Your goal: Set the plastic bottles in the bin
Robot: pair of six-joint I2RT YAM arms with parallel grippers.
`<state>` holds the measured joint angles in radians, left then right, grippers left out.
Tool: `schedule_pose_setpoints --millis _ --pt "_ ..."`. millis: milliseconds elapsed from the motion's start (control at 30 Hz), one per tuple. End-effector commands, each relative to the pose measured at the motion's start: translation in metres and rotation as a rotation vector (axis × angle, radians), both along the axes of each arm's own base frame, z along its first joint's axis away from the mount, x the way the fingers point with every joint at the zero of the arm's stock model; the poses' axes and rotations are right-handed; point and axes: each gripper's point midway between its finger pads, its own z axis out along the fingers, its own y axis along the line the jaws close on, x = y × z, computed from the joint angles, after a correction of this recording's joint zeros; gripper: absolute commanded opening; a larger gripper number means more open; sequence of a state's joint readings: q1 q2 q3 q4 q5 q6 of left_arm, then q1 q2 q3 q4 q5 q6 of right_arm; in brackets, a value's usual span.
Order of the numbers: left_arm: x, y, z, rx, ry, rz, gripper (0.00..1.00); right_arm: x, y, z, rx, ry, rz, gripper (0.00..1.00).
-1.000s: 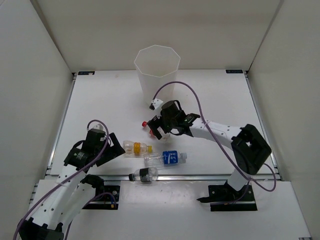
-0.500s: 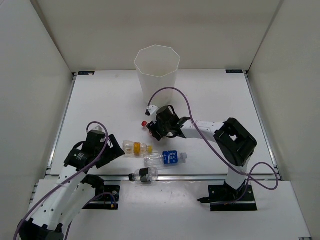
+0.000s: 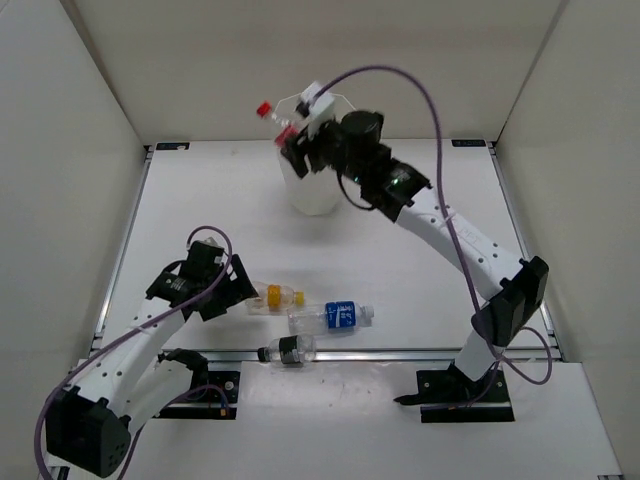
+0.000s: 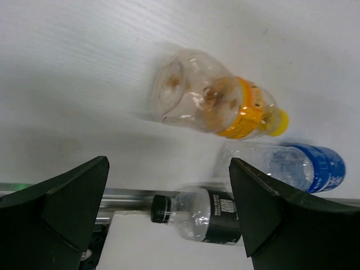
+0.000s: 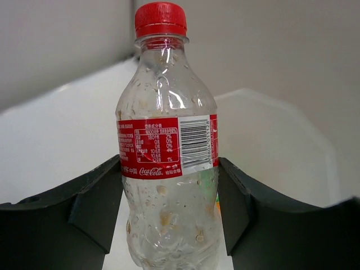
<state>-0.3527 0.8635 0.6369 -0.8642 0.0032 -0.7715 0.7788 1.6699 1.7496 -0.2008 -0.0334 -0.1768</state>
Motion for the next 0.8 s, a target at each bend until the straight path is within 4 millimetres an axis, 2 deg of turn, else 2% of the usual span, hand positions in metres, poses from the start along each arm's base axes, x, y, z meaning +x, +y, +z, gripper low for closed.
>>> schedule_pose_setpoints --millis 0,33,67,100,133,167,233,267,300,333,367,400,467,500,533,567,667,700,767 --pt "0.028 -0.014 0.025 -0.045 -0.085 0.005 0.99 0.060 -0.024 0.018 0.044 -0.017 -0.065 0.33" --pt "0.031 -0.016 0.026 -0.045 -0.080 0.008 0.99 0.073 -0.031 0.037 0.069 -0.055 -0.077 0.36" --pt "0.035 -0.018 0.026 -0.055 -0.081 0.021 0.99 0.089 -0.026 0.033 0.074 -0.055 -0.088 0.37" --pt "0.039 -0.021 0.027 -0.066 -0.091 0.022 0.99 0.108 -0.031 0.019 0.062 -0.035 -0.108 0.38" --pt "0.041 -0.025 0.026 -0.077 -0.092 0.022 0.98 0.122 -0.034 0.021 0.069 -0.042 -0.122 0.39" --pt "0.043 -0.028 0.027 -0.083 -0.089 0.027 0.98 0.132 -0.042 0.030 0.096 -0.064 -0.150 0.39" --pt "0.043 -0.032 0.025 -0.066 -0.083 0.020 0.99 0.151 -0.043 0.013 0.106 -0.031 -0.166 0.39" --pt "0.044 -0.032 0.023 -0.056 -0.078 0.022 0.99 0.158 -0.049 0.014 0.114 -0.028 -0.182 0.40" --pt "0.044 -0.032 0.021 -0.054 -0.067 0.023 0.99 0.161 -0.044 0.005 0.119 -0.003 -0.166 0.42" --pt "0.042 -0.033 0.016 -0.060 -0.056 0.023 0.99 0.163 -0.046 0.005 0.122 -0.006 -0.162 0.50" --pt "0.042 -0.034 0.015 -0.070 -0.057 0.036 0.99 0.163 -0.043 0.000 0.119 -0.001 -0.164 0.53" --pt "0.045 -0.034 0.012 -0.078 -0.073 0.061 0.98 0.167 -0.041 -0.012 0.103 0.013 -0.175 0.61" --pt "0.046 -0.042 0.010 -0.080 -0.093 0.046 0.98 0.163 -0.041 -0.006 0.096 0.000 -0.180 0.79" --pt "0.046 -0.044 0.009 -0.082 -0.089 0.050 0.99 0.160 -0.040 -0.006 0.090 -0.004 -0.175 0.84" --pt "0.046 -0.043 0.008 -0.060 -0.090 0.060 0.99 0.155 -0.041 0.004 0.094 -0.017 -0.155 0.95" --pt "0.047 -0.045 0.008 -0.063 -0.095 0.056 0.99 0.152 -0.041 0.006 0.089 -0.015 -0.150 0.99" --pt "0.050 -0.050 0.007 -0.079 -0.097 0.060 0.99 0.139 -0.051 0.029 0.083 -0.049 -0.168 0.99" --pt "0.050 -0.048 0.006 -0.075 -0.092 0.063 0.98 0.132 -0.048 0.024 0.067 -0.035 -0.160 1.00" --pt "0.043 -0.041 0.003 -0.051 -0.068 0.077 0.99 0.121 -0.064 0.039 0.031 -0.075 -0.206 0.99"
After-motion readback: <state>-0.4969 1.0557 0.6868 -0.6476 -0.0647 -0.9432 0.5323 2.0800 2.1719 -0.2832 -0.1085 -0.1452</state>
